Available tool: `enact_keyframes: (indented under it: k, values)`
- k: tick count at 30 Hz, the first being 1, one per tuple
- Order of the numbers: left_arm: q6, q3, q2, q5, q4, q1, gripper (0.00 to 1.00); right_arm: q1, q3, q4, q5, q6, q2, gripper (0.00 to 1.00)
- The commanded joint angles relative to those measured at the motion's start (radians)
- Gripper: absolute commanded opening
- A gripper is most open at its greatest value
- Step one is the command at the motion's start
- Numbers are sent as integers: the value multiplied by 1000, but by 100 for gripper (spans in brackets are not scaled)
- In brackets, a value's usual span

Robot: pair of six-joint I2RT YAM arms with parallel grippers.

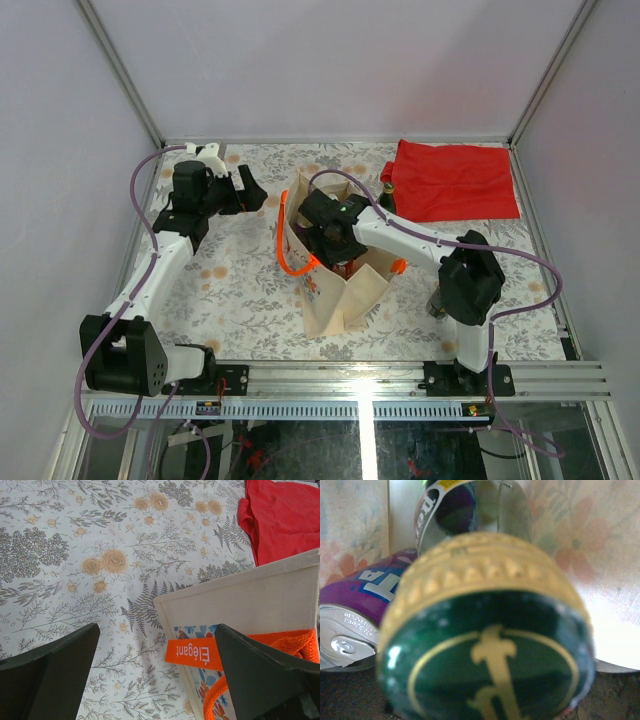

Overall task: Place the beverage into the canvas bag
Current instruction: Place the drink in the canvas bag.

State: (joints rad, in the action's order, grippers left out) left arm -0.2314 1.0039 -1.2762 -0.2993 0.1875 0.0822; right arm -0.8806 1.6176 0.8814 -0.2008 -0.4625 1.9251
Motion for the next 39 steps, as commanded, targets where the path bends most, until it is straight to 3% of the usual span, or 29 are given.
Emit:
enact_keyframes:
  k: [1, 19, 26, 39]
  values:
    - [9, 25, 14, 9, -13, -6, 100, 0, -25, -136, 77, 4, -34, 69]
    - [3, 21, 22, -3, -13, -7, 100, 1, 29, -57, 65, 20, -48, 80]
    - [1, 22, 19, -5, -17, -6, 100, 0, 138, -4, 25, 24, -65, 87]
    - [2, 22, 18, -6, -18, -7, 100, 0, 186, 32, -15, 17, -84, 90]
